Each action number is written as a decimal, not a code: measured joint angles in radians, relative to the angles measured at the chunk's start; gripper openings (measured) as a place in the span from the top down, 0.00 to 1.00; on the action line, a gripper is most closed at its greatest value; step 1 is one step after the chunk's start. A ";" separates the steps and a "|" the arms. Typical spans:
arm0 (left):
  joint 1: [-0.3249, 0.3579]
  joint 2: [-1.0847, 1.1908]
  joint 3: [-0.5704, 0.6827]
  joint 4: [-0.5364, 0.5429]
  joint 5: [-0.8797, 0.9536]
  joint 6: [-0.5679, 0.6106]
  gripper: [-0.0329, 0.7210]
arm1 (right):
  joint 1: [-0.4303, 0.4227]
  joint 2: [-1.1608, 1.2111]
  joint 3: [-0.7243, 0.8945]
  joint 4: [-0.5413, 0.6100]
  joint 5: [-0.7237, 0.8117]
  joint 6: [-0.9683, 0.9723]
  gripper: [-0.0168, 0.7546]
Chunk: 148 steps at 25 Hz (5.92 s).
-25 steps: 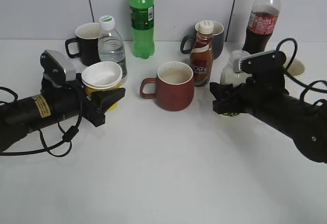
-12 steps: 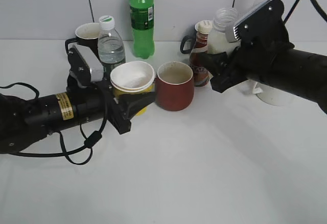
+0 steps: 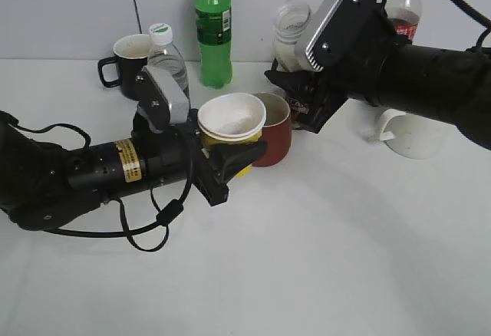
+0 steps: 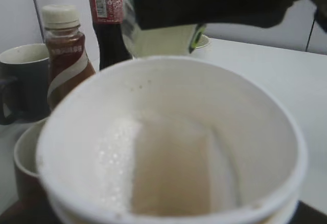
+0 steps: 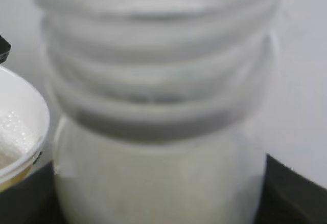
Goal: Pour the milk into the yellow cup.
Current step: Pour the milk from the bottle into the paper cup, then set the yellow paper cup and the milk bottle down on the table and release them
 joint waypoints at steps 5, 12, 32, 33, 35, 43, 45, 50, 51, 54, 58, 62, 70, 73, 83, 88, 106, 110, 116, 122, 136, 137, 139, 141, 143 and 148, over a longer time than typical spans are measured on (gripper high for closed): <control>-0.003 0.000 -0.027 0.000 0.001 0.000 0.42 | 0.000 0.000 -0.005 -0.005 0.004 -0.107 0.34; -0.003 0.000 -0.043 0.019 0.002 0.000 0.42 | 0.000 0.000 -0.005 -0.009 0.004 -0.242 0.34; -0.033 0.000 -0.096 0.086 0.032 0.000 0.42 | 0.000 0.000 -0.019 -0.011 0.012 -0.503 0.34; -0.033 0.000 -0.096 0.086 0.037 0.000 0.42 | 0.000 0.000 -0.019 -0.011 0.012 -0.514 0.34; -0.033 0.000 -0.096 0.086 0.041 0.000 0.42 | 0.000 0.000 -0.020 -0.011 0.012 -0.533 0.34; -0.033 0.000 -0.097 0.115 0.043 0.000 0.42 | 0.000 0.000 -0.020 -0.011 0.012 -0.619 0.34; -0.033 0.000 -0.097 0.124 0.043 0.000 0.42 | 0.000 0.000 -0.020 -0.011 0.012 -0.644 0.34; -0.033 0.000 -0.099 0.145 0.038 0.000 0.42 | 0.000 0.000 -0.020 -0.011 0.012 -0.700 0.34; -0.033 0.000 -0.099 0.146 0.036 0.000 0.42 | 0.000 0.000 -0.020 -0.011 0.012 -0.709 0.34; -0.033 0.000 -0.099 0.146 0.029 0.000 0.42 | 0.000 0.000 -0.020 -0.011 0.012 -0.743 0.34; -0.033 0.000 -0.100 0.146 0.024 0.000 0.42 | 0.000 0.000 -0.020 -0.011 0.012 -0.787 0.34; -0.033 0.000 -0.103 0.152 0.024 0.000 0.42 | 0.000 0.000 -0.020 -0.011 0.012 -0.828 0.34; -0.034 0.000 -0.103 0.186 0.025 0.000 0.42 | 0.000 0.000 -0.020 -0.011 0.012 -0.874 0.34; -0.034 0.000 -0.103 0.192 0.026 0.000 0.42 | 0.000 0.000 -0.020 -0.011 0.012 -0.884 0.34; -0.035 0.000 -0.103 0.214 0.045 0.000 0.42 | 0.000 0.000 -0.020 -0.008 0.012 -0.912 0.34; -0.035 0.000 -0.103 0.217 0.046 0.000 0.42 | 0.000 0.000 -0.020 -0.008 0.012 -0.915 0.34; -0.035 0.000 -0.103 0.220 0.047 -0.001 0.42 | 0.000 0.000 -0.020 -0.007 0.012 -0.918 0.34; -0.035 0.000 -0.103 0.220 0.047 -0.001 0.42 | 0.000 0.000 -0.020 -0.007 0.012 -0.898 0.34; -0.035 0.000 -0.103 0.198 0.045 -0.002 0.42 | 0.000 0.000 -0.020 -0.007 0.012 -0.769 0.34; -0.035 0.000 -0.103 0.182 -0.016 -0.002 0.42 | 0.000 0.000 -0.020 -0.007 0.012 -0.635 0.34; 0.084 -0.024 -0.048 0.153 -0.014 -0.002 0.42 | 0.000 0.000 -0.020 0.195 -0.063 -0.224 0.34; 0.113 -0.035 -0.026 0.150 -0.015 -0.002 0.42 | 0.000 0.000 -0.020 0.211 -0.063 -0.186 0.34; 0.132 -0.040 -0.011 0.144 -0.015 -0.002 0.42 | 0.000 0.000 -0.020 0.243 -0.063 -0.111 0.34; 0.181 -0.044 0.034 0.137 -0.014 -0.002 0.42 | 0.000 0.000 -0.020 0.257 -0.064 -0.020 0.34; 0.195 -0.046 0.049 0.134 -0.014 -0.002 0.42 | -0.002 0.000 -0.017 0.264 -0.065 0.063 0.34; 0.246 -0.049 0.097 0.112 -0.004 -0.002 0.42 | -0.035 0.000 0.052 0.270 -0.109 0.211 0.34</control>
